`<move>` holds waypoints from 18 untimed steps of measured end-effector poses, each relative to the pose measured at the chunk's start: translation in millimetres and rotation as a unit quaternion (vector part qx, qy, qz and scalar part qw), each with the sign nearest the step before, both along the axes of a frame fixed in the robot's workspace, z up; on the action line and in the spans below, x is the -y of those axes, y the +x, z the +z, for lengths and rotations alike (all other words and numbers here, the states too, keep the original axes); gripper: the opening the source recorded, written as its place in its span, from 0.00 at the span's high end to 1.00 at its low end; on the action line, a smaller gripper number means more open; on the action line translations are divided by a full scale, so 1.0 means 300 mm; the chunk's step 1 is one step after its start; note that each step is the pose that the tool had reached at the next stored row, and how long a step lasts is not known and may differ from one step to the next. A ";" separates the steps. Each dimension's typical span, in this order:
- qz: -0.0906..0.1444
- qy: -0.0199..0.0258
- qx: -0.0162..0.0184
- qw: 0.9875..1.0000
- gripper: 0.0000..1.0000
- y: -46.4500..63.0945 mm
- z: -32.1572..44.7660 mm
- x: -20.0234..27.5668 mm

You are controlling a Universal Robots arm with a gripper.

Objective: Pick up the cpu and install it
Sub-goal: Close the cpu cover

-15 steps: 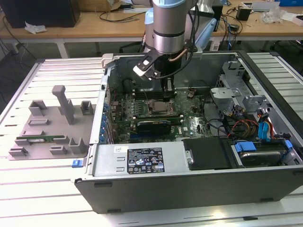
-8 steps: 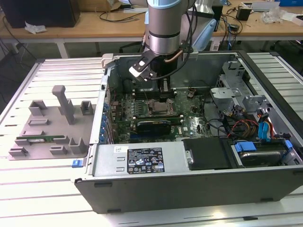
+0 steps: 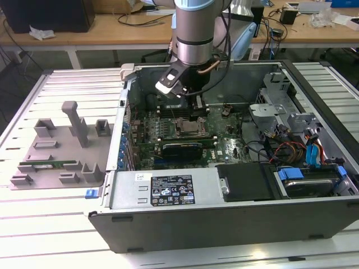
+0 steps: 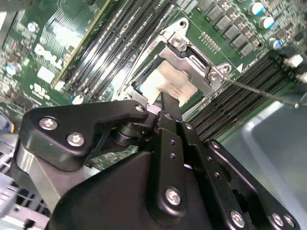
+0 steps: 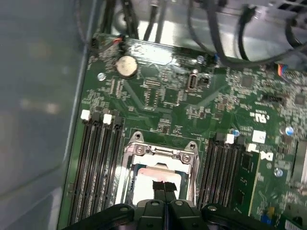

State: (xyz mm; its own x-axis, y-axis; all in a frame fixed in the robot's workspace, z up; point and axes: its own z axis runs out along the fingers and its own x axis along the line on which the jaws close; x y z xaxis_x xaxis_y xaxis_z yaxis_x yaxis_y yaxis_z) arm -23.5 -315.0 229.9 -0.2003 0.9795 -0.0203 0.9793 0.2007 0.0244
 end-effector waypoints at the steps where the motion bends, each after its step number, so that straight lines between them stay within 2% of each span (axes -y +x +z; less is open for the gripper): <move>1: 0.016 0.000 0.000 1.000 0.89 0.000 0.000 0.000; 4: 0.072 0.000 0.000 0.997 0.89 0.000 0.000 0.000; 7: 0.120 0.000 0.000 0.993 0.89 0.000 0.000 0.000; 9: 0.140 0.000 0.000 0.990 0.89 0.000 0.000 0.000; 10: 0.155 0.000 0.000 0.988 0.89 0.000 0.000 0.000; 13: 0.202 0.000 0.000 0.979 0.89 0.000 -0.001 0.000; 14: 0.219 0.000 0.000 0.976 0.89 0.000 -0.001 0.000; 16: 0.238 0.000 0.000 0.971 0.89 0.000 -0.001 0.000; 18: 0.259 0.000 0.000 0.966 0.89 0.000 -0.001 0.000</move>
